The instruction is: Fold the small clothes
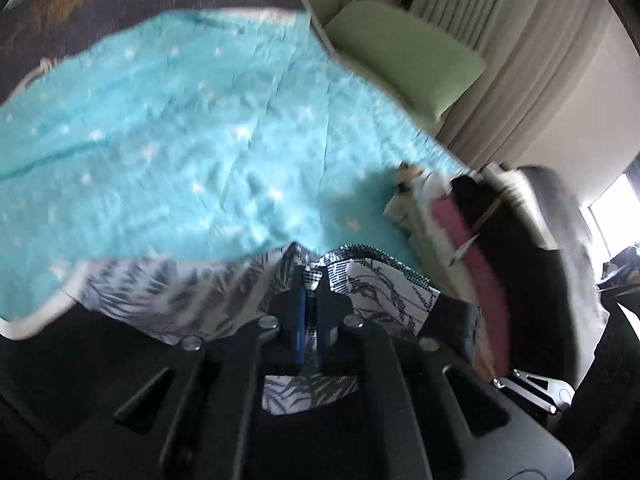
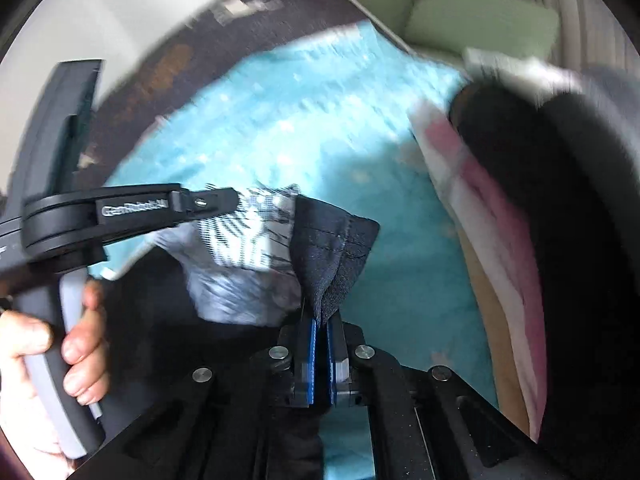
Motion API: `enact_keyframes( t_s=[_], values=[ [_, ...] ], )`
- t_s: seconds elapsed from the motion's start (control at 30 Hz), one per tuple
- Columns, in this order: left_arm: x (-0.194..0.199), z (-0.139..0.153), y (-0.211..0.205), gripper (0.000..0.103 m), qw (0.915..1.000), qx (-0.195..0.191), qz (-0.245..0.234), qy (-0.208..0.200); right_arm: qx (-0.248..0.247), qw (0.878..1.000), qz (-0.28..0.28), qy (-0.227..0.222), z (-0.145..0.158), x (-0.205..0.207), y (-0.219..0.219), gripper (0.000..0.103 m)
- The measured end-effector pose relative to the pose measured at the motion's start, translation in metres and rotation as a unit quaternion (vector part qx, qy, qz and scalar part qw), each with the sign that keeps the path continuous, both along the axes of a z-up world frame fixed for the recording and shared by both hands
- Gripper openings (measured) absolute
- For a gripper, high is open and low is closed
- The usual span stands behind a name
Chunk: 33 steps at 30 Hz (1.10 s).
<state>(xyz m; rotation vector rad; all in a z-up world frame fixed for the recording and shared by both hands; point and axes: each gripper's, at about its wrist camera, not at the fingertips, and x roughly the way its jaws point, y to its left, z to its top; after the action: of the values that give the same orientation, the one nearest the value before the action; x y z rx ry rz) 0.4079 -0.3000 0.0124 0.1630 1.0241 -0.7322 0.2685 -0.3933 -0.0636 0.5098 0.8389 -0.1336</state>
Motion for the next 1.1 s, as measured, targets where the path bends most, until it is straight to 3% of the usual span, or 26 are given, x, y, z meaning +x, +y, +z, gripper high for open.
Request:
enact_keyframes(
  t_s=[0.13, 0.23, 0.33, 0.37, 0.4, 0.47, 0.53, 0.57, 0.63, 0.7, 0.77, 0.83, 0.93, 1.0, 1.03, 1.1],
  values=[
    [-0.012, 0.033, 0.047, 0.005, 0.9974, -0.066, -0.019, -0.023, -0.056, 0.992, 0.082, -0.082, 0.033, -0.018, 0.038, 0.003],
    [-0.026, 0.032, 0.105, 0.006, 0.9961, -0.077, -0.013, -0.041, -0.176, 0.961, 0.182, -0.109, 0.043, -0.042, 0.095, 0.006],
    [-0.026, 0.003, 0.164, 0.006, 0.9978, -0.058, 0.032, -0.005, -0.332, 0.89, 0.298, -0.097, 0.024, -0.07, 0.161, 0.008],
    [-0.025, -0.006, 0.179, 0.006, 0.9975, -0.052, 0.048, 0.004, -0.39, 0.854, 0.334, -0.079, 0.008, -0.081, 0.182, 0.008],
    [-0.026, -0.014, 0.196, 0.006, 0.9968, -0.039, 0.07, 0.009, -0.434, 0.825, 0.357, -0.062, -0.007, -0.089, 0.197, 0.008],
    [-0.027, -0.025, 0.22, 0.006, 0.9948, -0.027, 0.096, 0.018, -0.489, 0.781, 0.388, -0.034, -0.032, -0.102, 0.212, 0.008],
    [-0.03, -0.028, 0.236, 0.006, 0.9928, -0.033, 0.111, 0.031, -0.507, 0.766, 0.395, -0.016, -0.046, -0.106, 0.215, 0.012],
    [-0.031, -0.028, 0.238, 0.006, 0.9925, -0.037, 0.112, 0.031, -0.509, 0.766, 0.392, -0.017, -0.046, -0.108, 0.214, 0.013],
    [-0.033, -0.025, 0.234, 0.01, 0.9931, -0.039, 0.106, 0.03, -0.481, 0.786, 0.387, -0.015, -0.037, -0.11, 0.204, 0.017],
    [-0.033, -0.025, 0.228, 0.033, 0.9939, -0.037, 0.1, 0.029, -0.423, 0.823, 0.38, -0.012, -0.023, -0.109, 0.186, 0.028],
    [-0.03, -0.027, 0.216, 0.047, 0.9943, -0.029, 0.098, 0.028, -0.348, 0.866, 0.358, -0.001, -0.008, -0.107, 0.161, 0.038],
    [-0.025, -0.034, 0.208, 0.051, 0.9942, -0.02, 0.102, 0.028, -0.279, 0.903, 0.328, 0.012, 0.002, -0.105, 0.138, 0.039],
    [-0.014, -0.05, 0.203, 0.051, 0.9902, -0.01, 0.132, 0.043, -0.161, 0.944, 0.288, 0.032, 0.006, -0.098, 0.104, 0.039],
    [-0.009, -0.061, 0.204, 0.051, 0.9857, -0.014, 0.158, 0.057, -0.098, 0.96, 0.26, 0.044, 0.003, -0.098, 0.087, 0.039],
    [-0.007, -0.065, 0.204, 0.051, 0.9841, -0.02, 0.164, 0.066, -0.097, 0.964, 0.244, 0.046, 0.001, -0.097, 0.081, 0.039],
    [-0.005, -0.07, 0.202, 0.051, 0.9821, -0.031, 0.171, 0.074, -0.185, 0.956, 0.221, 0.047, -0.002, -0.097, 0.087, 0.039]
  ],
)
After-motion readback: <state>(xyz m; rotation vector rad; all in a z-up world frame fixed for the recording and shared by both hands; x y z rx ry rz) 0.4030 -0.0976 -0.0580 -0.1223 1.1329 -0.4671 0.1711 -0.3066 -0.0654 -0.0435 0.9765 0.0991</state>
